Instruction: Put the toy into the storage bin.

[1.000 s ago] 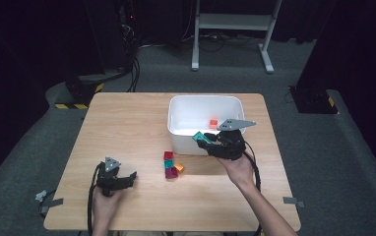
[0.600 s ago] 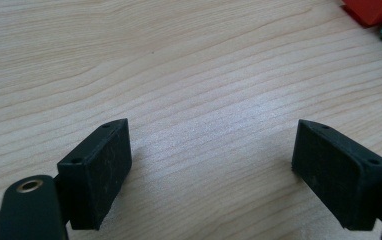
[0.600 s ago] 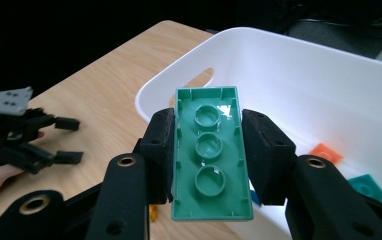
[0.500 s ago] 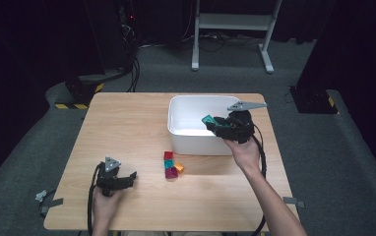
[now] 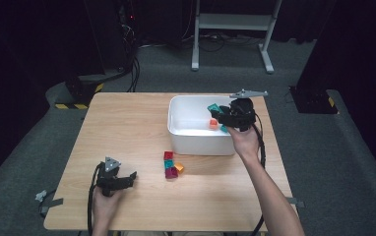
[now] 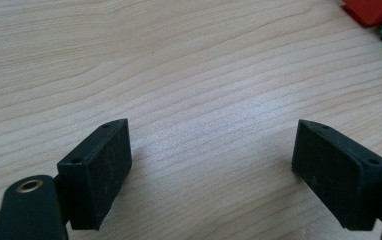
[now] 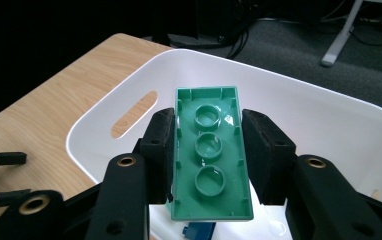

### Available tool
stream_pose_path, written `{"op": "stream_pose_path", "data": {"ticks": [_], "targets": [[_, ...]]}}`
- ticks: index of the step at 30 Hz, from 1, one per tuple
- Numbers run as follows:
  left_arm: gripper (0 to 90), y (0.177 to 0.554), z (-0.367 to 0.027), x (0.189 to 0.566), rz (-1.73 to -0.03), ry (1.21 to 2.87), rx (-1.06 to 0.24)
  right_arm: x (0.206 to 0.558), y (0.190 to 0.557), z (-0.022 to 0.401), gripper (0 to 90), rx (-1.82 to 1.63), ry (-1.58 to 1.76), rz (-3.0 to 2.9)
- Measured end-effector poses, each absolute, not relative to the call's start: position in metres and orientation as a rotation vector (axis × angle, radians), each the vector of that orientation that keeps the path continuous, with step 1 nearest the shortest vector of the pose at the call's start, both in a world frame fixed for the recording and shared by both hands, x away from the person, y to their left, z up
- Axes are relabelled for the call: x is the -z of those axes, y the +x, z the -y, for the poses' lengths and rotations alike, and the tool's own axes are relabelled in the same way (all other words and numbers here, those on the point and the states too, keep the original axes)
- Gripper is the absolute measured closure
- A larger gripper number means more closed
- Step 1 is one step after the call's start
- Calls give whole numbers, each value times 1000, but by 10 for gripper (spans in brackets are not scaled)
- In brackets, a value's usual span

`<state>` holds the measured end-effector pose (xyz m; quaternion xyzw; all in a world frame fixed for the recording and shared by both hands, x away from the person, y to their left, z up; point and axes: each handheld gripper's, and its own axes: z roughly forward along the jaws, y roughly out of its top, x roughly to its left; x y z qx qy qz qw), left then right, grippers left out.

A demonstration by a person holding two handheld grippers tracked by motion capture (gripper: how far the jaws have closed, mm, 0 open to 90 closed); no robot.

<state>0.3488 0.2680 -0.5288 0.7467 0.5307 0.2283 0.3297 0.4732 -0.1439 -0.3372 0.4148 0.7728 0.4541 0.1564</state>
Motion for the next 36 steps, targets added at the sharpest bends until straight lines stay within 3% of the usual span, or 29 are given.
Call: {"op": "stream_pose_path", "data": {"ticks": [22, 27, 36], "targets": [[162, 349, -268, 529, -1387, 1954, -597, 363, 519, 135, 580, -1116, 1366, -2193], [162, 349, -268, 529, -1387, 1953, -598, 370, 526, 132, 483, -1087, 1422, -2213], [162, 349, -268, 529, -1387, 1954, -597, 373, 518, 128, 468, -1096, 1374, -2223]]}}
